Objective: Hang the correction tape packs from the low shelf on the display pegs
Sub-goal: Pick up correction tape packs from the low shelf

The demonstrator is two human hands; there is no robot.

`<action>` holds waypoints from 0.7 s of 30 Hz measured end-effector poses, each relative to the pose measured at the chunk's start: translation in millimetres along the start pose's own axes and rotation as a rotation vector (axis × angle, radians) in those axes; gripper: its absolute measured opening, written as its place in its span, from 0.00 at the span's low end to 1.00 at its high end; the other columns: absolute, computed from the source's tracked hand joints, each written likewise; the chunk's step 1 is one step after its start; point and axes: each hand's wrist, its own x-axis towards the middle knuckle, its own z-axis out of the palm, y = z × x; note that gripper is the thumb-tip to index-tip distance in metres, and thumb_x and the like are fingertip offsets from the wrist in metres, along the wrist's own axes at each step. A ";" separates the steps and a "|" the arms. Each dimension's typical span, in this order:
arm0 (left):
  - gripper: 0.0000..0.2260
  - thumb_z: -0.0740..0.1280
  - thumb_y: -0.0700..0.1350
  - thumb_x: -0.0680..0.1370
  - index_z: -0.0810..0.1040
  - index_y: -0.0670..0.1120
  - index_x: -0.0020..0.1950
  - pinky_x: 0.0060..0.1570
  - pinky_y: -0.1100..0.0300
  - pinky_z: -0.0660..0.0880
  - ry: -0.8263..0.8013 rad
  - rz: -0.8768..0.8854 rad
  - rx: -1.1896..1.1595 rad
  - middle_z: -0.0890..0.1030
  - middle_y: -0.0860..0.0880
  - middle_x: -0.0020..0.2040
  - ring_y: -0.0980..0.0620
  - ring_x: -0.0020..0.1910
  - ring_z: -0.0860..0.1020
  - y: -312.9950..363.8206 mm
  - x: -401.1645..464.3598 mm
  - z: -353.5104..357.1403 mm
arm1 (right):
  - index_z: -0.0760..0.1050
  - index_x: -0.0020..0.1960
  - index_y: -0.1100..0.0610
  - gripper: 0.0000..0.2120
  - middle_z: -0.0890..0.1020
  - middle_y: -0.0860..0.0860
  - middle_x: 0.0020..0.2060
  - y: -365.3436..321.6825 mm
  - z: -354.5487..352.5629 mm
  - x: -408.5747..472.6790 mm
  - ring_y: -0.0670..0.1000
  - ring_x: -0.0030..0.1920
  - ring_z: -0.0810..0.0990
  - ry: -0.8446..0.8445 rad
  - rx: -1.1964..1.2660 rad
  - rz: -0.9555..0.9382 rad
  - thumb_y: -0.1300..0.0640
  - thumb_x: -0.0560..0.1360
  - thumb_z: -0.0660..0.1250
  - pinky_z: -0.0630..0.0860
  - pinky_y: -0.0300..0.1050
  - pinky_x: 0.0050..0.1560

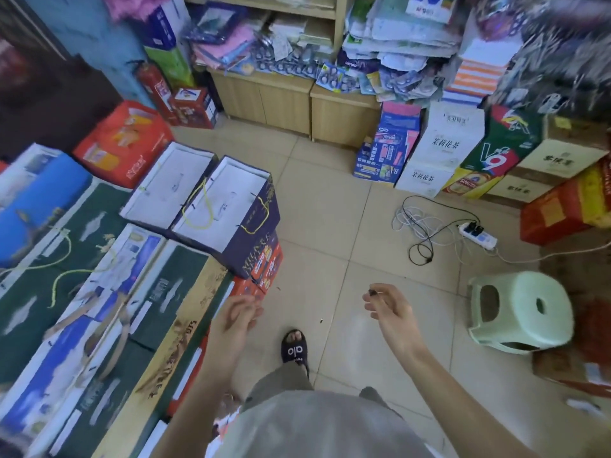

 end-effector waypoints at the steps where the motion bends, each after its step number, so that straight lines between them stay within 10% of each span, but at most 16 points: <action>1: 0.06 0.66 0.34 0.83 0.78 0.35 0.59 0.57 0.59 0.80 -0.021 0.003 0.001 0.85 0.38 0.58 0.42 0.58 0.84 15.4 17.1 2.5 | 0.77 0.60 0.56 0.08 0.84 0.56 0.51 -6.6 5.1 10.4 0.54 0.53 0.83 0.010 0.006 0.018 0.62 0.82 0.64 0.75 0.55 0.64; 7: 0.04 0.71 0.47 0.80 0.83 0.53 0.53 0.61 0.51 0.79 -0.093 0.078 0.099 0.88 0.47 0.54 0.49 0.55 0.86 99.0 129.5 17.3 | 0.77 0.60 0.57 0.08 0.84 0.58 0.52 -55.6 29.0 78.1 0.52 0.48 0.82 0.084 0.054 0.064 0.63 0.82 0.64 0.76 0.56 0.63; 21: 0.05 0.70 0.35 0.81 0.83 0.43 0.53 0.56 0.52 0.79 0.013 0.041 0.036 0.86 0.45 0.52 0.40 0.56 0.85 197.5 307.6 120.9 | 0.77 0.54 0.52 0.08 0.84 0.56 0.48 -218.0 35.4 316.2 0.52 0.46 0.82 -0.036 0.064 -0.034 0.64 0.82 0.63 0.75 0.48 0.55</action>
